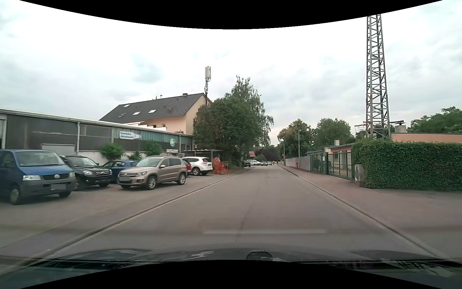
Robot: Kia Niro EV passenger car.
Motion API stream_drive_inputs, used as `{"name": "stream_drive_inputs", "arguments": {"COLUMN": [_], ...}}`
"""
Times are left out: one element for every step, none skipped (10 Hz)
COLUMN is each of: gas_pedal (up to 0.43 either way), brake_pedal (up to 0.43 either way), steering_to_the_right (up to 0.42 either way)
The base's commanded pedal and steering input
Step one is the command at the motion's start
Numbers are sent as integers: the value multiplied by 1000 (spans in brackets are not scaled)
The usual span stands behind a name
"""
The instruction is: Follow the waypoints while adhering to traffic rules and regulations
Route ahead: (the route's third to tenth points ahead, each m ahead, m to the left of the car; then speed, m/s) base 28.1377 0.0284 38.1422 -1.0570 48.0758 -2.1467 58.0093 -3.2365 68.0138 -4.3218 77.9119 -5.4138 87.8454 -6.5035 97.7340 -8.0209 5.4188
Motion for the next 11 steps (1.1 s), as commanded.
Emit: {"name": "stream_drive_inputs", "arguments": {"gas_pedal": [189, 189, 197, 197, 209, 228, 228, 228, 228, 228, 228], "brake_pedal": [0, 0, 0, 0, 0, 0, 0, 0, 0, 0, 0], "steering_to_the_right": [148, 132, 116, 99, 91, 88, 86, 80, 65, 45, 32]}}
